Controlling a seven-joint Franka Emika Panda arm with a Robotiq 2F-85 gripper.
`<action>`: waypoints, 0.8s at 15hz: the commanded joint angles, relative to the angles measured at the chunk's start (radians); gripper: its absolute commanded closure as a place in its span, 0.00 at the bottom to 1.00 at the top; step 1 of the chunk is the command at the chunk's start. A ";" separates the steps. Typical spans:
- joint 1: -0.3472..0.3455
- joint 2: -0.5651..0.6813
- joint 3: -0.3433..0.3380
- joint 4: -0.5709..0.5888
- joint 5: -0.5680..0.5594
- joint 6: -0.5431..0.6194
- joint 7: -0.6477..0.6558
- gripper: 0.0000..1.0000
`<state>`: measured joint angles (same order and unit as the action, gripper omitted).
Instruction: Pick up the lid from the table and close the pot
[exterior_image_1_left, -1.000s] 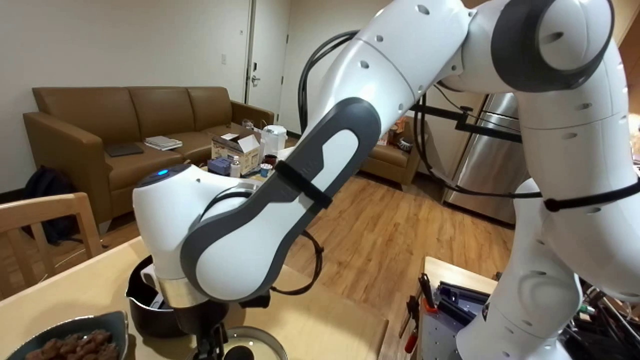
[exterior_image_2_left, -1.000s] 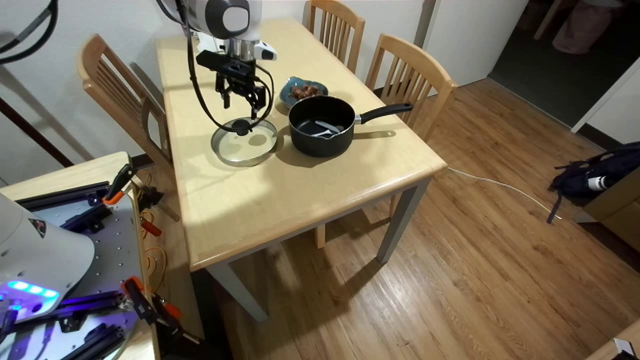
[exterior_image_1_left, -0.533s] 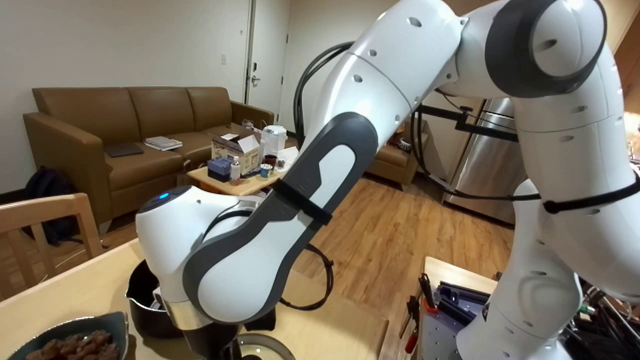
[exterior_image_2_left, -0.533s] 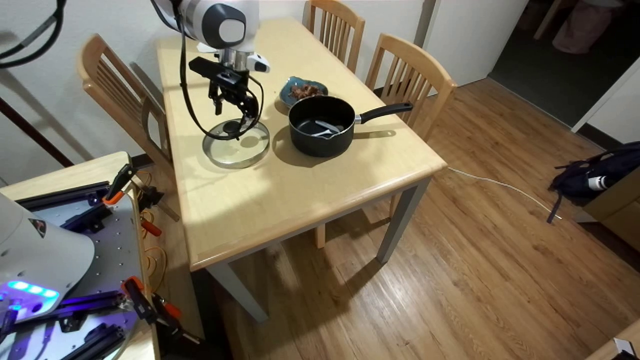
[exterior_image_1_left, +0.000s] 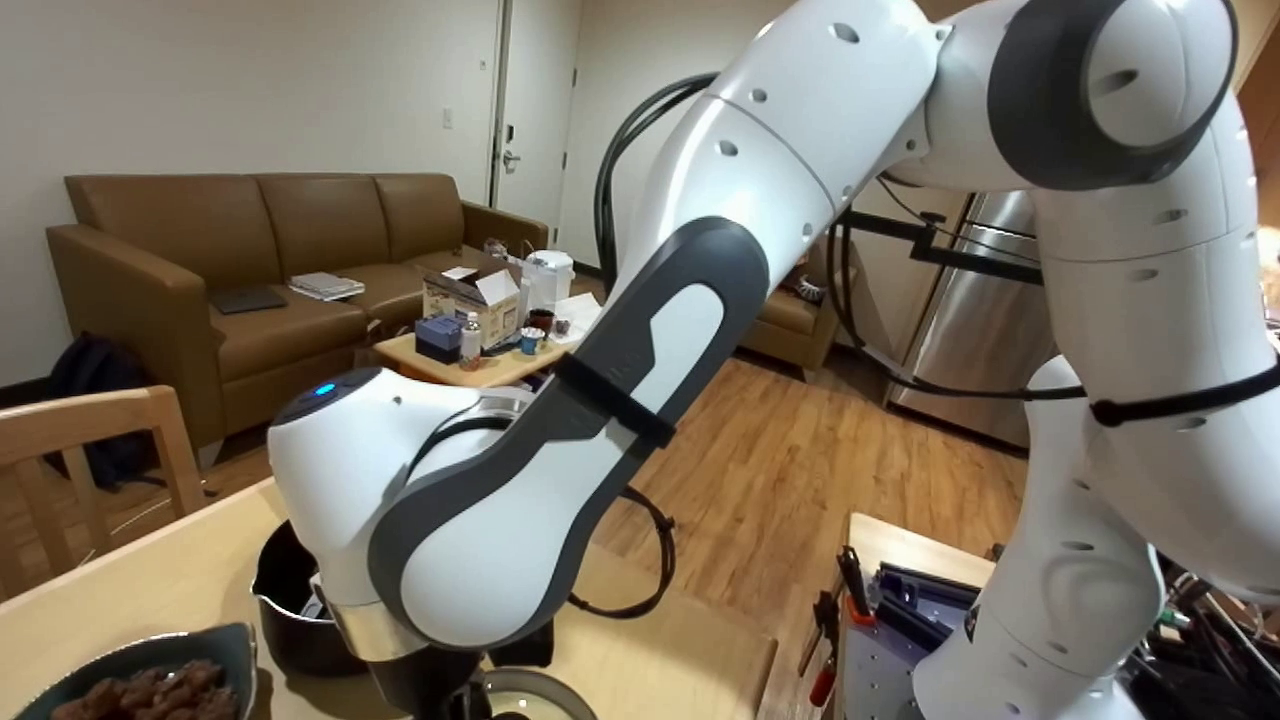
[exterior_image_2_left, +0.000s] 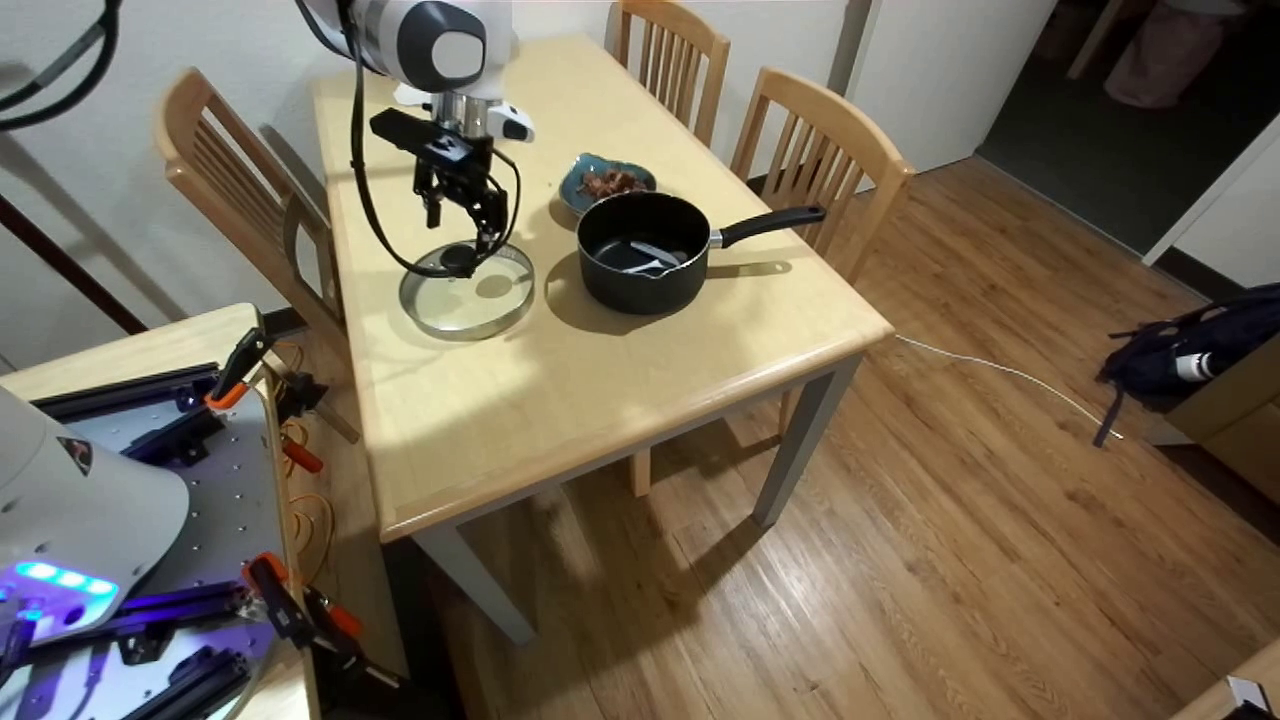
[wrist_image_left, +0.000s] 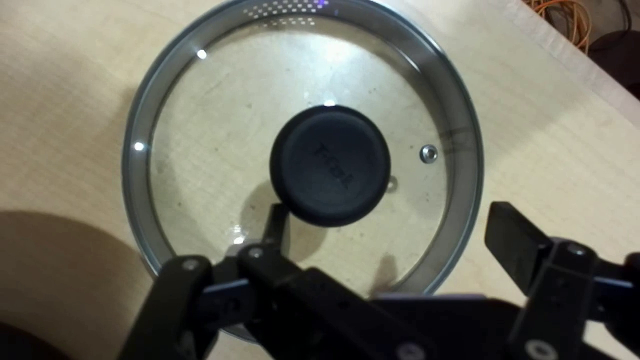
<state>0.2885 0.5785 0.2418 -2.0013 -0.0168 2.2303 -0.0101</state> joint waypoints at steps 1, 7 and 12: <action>0.018 -0.031 -0.009 -0.013 -0.005 -0.047 0.025 0.00; 0.053 -0.075 -0.039 -0.074 -0.029 -0.047 0.128 0.00; 0.071 -0.065 -0.093 -0.142 -0.190 0.049 0.110 0.00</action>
<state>0.3479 0.5366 0.1762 -2.0785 -0.1262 2.2118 0.0870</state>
